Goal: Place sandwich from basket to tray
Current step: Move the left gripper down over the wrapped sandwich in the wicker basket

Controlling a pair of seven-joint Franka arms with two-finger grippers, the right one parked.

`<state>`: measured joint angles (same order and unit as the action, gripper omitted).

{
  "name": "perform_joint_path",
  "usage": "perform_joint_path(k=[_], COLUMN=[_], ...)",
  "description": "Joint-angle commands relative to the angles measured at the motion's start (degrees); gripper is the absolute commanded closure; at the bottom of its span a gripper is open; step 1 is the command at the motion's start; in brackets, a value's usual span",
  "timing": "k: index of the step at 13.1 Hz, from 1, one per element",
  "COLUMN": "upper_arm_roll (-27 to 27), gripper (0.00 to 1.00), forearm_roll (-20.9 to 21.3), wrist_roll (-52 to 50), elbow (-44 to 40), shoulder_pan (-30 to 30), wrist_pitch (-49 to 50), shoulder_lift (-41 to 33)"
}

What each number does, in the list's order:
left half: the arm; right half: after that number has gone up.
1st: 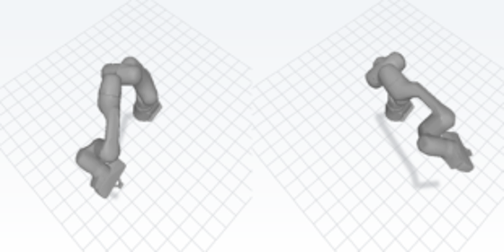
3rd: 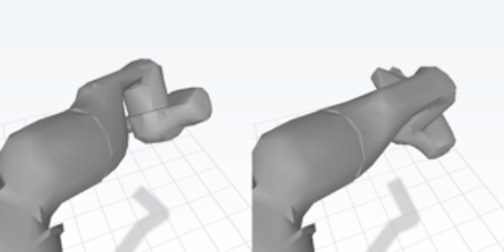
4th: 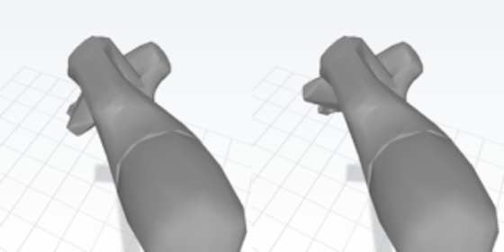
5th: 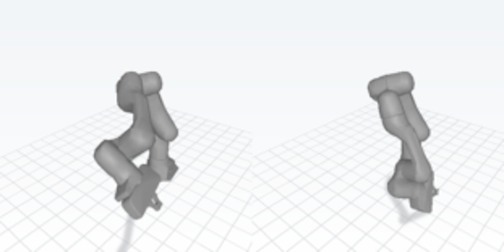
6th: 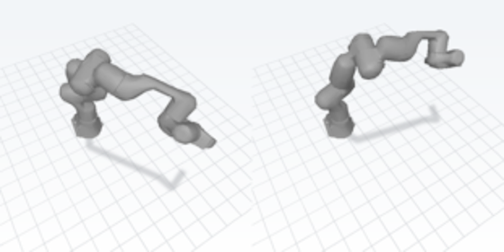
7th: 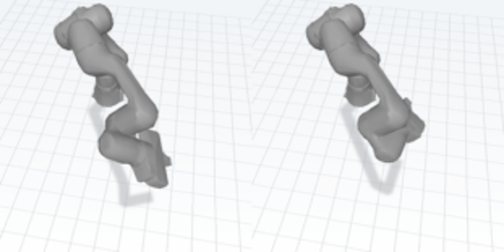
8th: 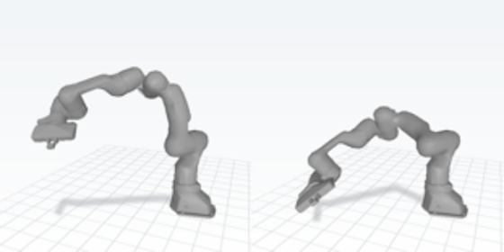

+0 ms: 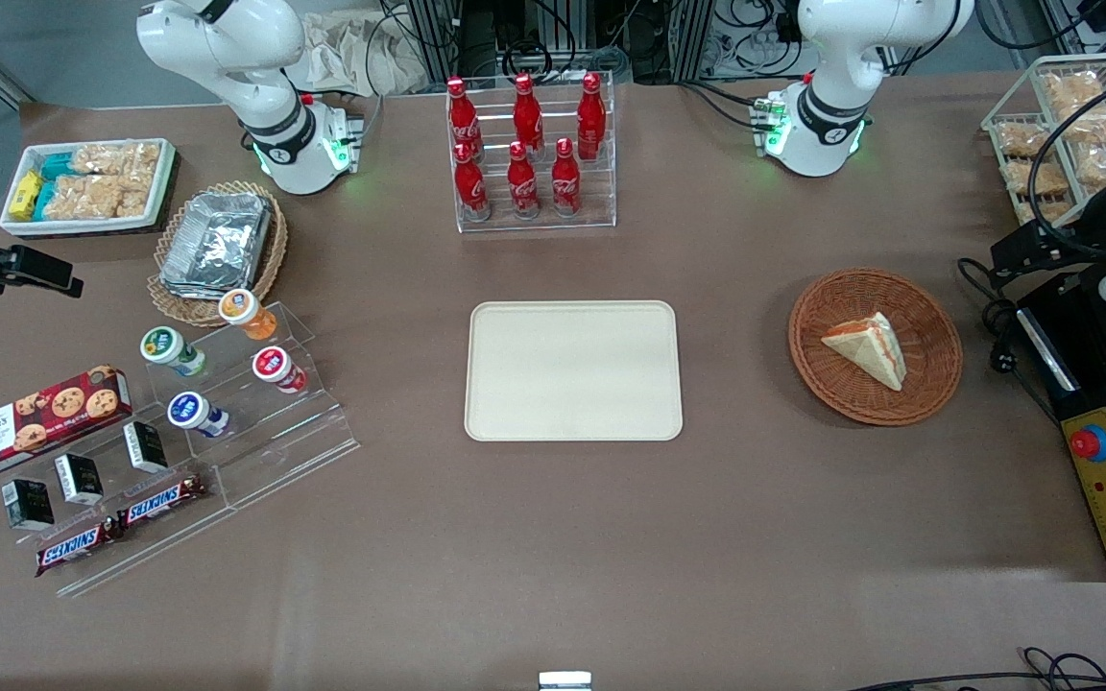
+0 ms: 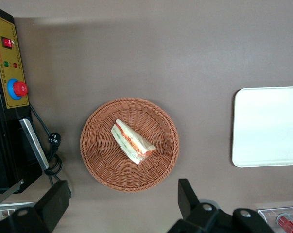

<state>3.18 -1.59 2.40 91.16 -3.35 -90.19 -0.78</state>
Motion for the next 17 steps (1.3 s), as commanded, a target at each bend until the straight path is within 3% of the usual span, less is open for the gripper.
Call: perform_joint_path(k=[1, 4, 11, 15, 17], upper_arm_roll=[0.0, 0.1, -0.2, -0.2, -0.1], gripper=[0.00, 0.00, 0.00, 0.00, 0.00], forearm_roll=[0.7, 0.7, 0.8, 0.9, 0.9], wrist_roll=[-0.9, -1.6, -32.3, -43.2, -47.4], elbow=[-1.5, -1.5, 3.0, 17.6, 21.1], shoulder_pan=[-0.3, -0.3, -1.3, -1.3, -1.3], wrist_pitch=[0.8, 0.8, -0.5, -11.4, -13.8], shoulder_lift=[0.7, 0.7, 0.6, -4.9, -4.9])
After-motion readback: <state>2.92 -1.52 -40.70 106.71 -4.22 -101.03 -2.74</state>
